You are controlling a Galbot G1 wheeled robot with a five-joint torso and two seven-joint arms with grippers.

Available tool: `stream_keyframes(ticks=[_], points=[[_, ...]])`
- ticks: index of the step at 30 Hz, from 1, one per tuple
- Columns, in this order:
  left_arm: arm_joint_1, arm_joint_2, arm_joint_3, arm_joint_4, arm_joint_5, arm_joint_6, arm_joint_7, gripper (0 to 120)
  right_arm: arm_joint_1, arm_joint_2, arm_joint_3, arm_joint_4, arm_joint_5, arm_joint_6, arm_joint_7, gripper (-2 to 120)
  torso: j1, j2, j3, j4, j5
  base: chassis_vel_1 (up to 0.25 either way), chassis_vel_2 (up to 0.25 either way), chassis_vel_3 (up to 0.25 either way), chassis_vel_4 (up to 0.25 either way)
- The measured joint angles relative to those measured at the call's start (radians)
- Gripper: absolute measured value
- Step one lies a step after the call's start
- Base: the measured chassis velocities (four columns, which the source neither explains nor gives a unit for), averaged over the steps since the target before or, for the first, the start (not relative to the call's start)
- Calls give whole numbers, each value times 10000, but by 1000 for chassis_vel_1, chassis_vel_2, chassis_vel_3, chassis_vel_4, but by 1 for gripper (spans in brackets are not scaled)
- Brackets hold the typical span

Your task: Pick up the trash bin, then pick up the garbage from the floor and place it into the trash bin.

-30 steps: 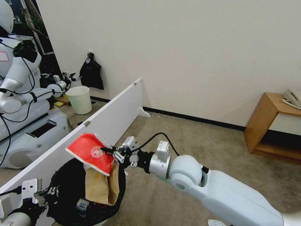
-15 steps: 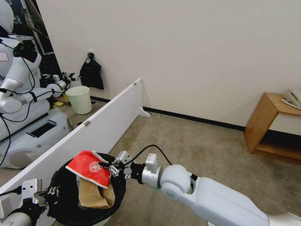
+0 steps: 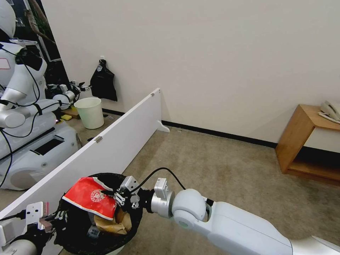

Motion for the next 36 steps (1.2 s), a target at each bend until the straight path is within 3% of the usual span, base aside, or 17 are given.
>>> stream_keyframes(ticks=[5, 7, 19, 27, 31, 36], points=[[-7, 4, -8, 1, -29, 0, -6, 4, -2, -8, -62, 0, -39, -6, 50, 7, 0, 0, 0, 0, 0, 0, 0, 0, 0], [-5, 24, -42, 0, -70, 0, -9, 4, -2, -55, -88, -8, -87, -7, 107, 19, 0, 0, 0, 0, 1, 0, 0, 0, 0], [66, 6, -22, 1, -115, 0, -42, 4, -164, -318, -88, 46, -189, -6, 173, 57, 0, 0, 0, 0, 1, 0, 0, 0, 0], [117, 0, -27, 1, -115, 0, -58, 4, -343, -603, 41, 194, -227, -1, 192, 90, 0, 0, 0, 0, 1, 0, 0, 0, 0], [165, 1, -31, 2, -122, 0, -69, 4, -362, -696, 106, 309, -204, 35, 192, 99, 0, 0, 0, 0, 1, 0, 0, 0, 0], [237, -12, -55, 1, -122, 0, -73, 4, -376, -887, 435, 611, 85, 203, 193, 100, 0, 0, 0, 0, 1, 0, 0, 0, 0]])
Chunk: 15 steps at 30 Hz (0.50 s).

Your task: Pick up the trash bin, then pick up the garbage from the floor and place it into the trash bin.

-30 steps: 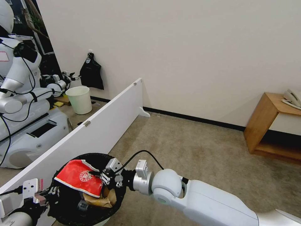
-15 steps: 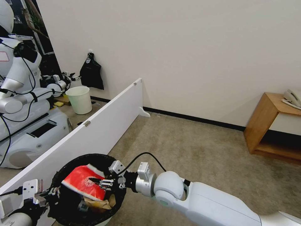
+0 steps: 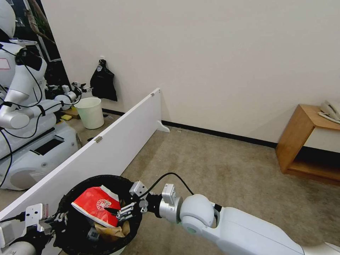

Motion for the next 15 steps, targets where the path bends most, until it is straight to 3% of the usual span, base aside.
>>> stream_keyframes(ticks=[8, 15], points=[[28, -25, 51, 0, 63, 0, -34, 4, -180, -170, 897, 399, 332, 272, 4, 100, 0, 0, 0, 1, 0, 0, 0, 0, 0], [111, -7, 101, 0, 148, 0, -26, 4, -991, -785, 3339, 792, 588, 471, 191, 100, 0, -1, 0, 1, 2, 0, 0, 0, 0]])
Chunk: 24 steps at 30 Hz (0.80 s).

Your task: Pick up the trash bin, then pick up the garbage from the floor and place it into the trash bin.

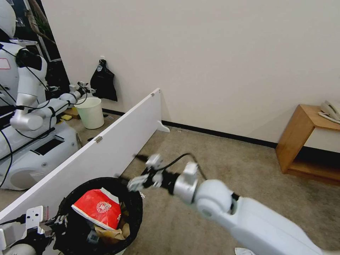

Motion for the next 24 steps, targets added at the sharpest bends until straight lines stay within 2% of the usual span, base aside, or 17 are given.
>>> stream_keyframes(ticks=[1, 2, 5, 6, 8, 9, 11, 12, 13, 14, 15, 16, 18, 23, 24], points=[[8, -2, -2, 0, -5, 0, 0, 4, -266, -203, 600, 89, 59, 7, 121, 100, 0, 0, 0, -1, 0, 0, 0, 0, 0], [8, -2, -2, 0, -5, 0, 0, 4, -266, -203, 600, 89, 59, 7, 121, 100, 0, 0, 0, -1, 0, 0, 0, 0, 0], [-1, 28, 119, 0, -18, 0, 1, 4, -1313, -811, 2474, 367, 194, 15, 639, 100, 0, 1, 0, -1, 1, 0, 0, 0, 0], [-1, 28, 119, 0, -18, 0, 1, 4, -1313, -811, 2474, 367, 194, 15, 639, 100, 0, 1, 0, -1, 1, 0, 0, 0, 0], [-72, 97, 219, 0, -46, 0, -8, 4, -2767, -1375, 4137, 783, 222, 23, 1207, 100, 0, 1, 0, -1, 1, 0, 0, 0, 0], [-72, 97, 219, 0, -46, 0, -8, 4, -2767, -1375, 4137, 783, 222, 23, 1207, 100, 0, 1, 0, -1, 1, 0, 0, 0, 0], [-122, 236, 309, 1, -143, 0, -22, 4, -4731, -1910, 6274, 1351, 111, 35, 1545, 100, 0, 1, -1, -6, 1, 0, 0, 0, 0], [-122, 236, 309, 1, -143, 0, -22, 4, -4731, -1910, 6274, 1351, 111, 35, 1545, 100, 0, 1, -1, -6, 1, 0, 0, 0, 0], [-138, 287, 375, 0, -163, 0, -17, 4, -5967, -1976, 7464, 1678, -16, 33, 1565, 100, 0, 1, -1, -6, -3, 0, 0, 0, 0], [-138, 287, 375, 0, -163, 0, -17, 4, -5967, -1976, 7464, 1678, -16, 33, 1565, 100, 0, 1, -1, -6, -3, 0, 0, 0, 0], [-140, 318, 450, 0, -151, -1, 22, 4, -7237, -1911, 8647, 1925, -241, 37, 1526, 100, 0, 0, -1, -3, 4, 0, 0, 0, 0], [-140, 318, 450, 0, -151, -1, 22, 4, -7237, -1911, 8647, 1925, -241, 37, 1526, 100, 0, 0, -1, -3, 4, 0, 0, 0, 0], [-135, 407, 590, 40, 20, 0, 241, 4, -9460, -1346, 10821, 2409, -1096, 300, 1137, 100, 0, 1, -2, -3, -5, 0, 0, 0, 0], [-250, 511, 607, 137, 84, -19, 331, 4, -10740, -747, 11620, 2669, -1942, 671, 885, 100, 0, 1, -2, -3, 0, 0, 0, 0, 0], [-310, 560, 591, 213, 99, -73, 372, 4, -11315, -373, 11816, 2783, -2438, 896, 744, 100, 0, 1, -2, -5, -2, 0, 0, 0, 0]])
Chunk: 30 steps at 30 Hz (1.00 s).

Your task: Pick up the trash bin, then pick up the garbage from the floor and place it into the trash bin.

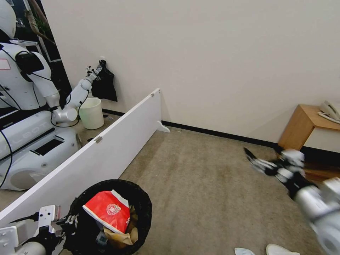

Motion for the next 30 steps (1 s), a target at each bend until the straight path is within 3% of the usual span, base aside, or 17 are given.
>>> stream_keyframes(ticks=[3, 5, 6, 8, 13, 15, 21, 30], points=[[-28, 45, -19, 80, 5, -50, 29, 4, -418, 383, 79, 82, -422, 190, -117, 100, 0, 0, 1, 3, 0, 0, 0, 0, 0], [-16, 87, -47, 220, -9, -116, 115, 4, -795, 1155, 67, 188, -947, 360, -220, 100, 0, 0, 1, 6, -1, 0, 0, 0, 0], [-16, 87, -47, 220, -9, -116, 115, 4, -795, 1155, 67, 188, -947, 360, -220, 100, 0, 0, 1, 6, -1, 0, 0, 0, 0], [49, 97, -95, 302, -35, -164, 246, 4, -948, 2091, -25, 249, -1417, 446, -250, 100, 0, 0, 1, 10, -2, 0, 0, 0, 0], [28, 102, -137, 344, -107, -189, 307, 4, -1038, 2986, -87, 265, -1874, 519, -265, 100, -1, 0, 0, 6, -1, 0, 0, 0, 0], [-56, 155, -175, 363, -250, -203, 314, 4, -1162, 3776, -101, 230, -2564, 700, -259, 100, 0, 0, 1, 4, -3, 0, 0, 0, 0], [-136, 259, -122, 428, -352, -226, 324, 4, -1004, 4465, -118, 180, -3227, 771, -141, 100, 0, 0, 2, 6, -1, 0, 0, 0, 0], [-114, 233, -44, 453, -271, -255, 336, 4, -990, 4437, -164, 126, -3418, 781, -48, 100, 0, 0, 2, 5, -1, 0, 0, 0, 0]])
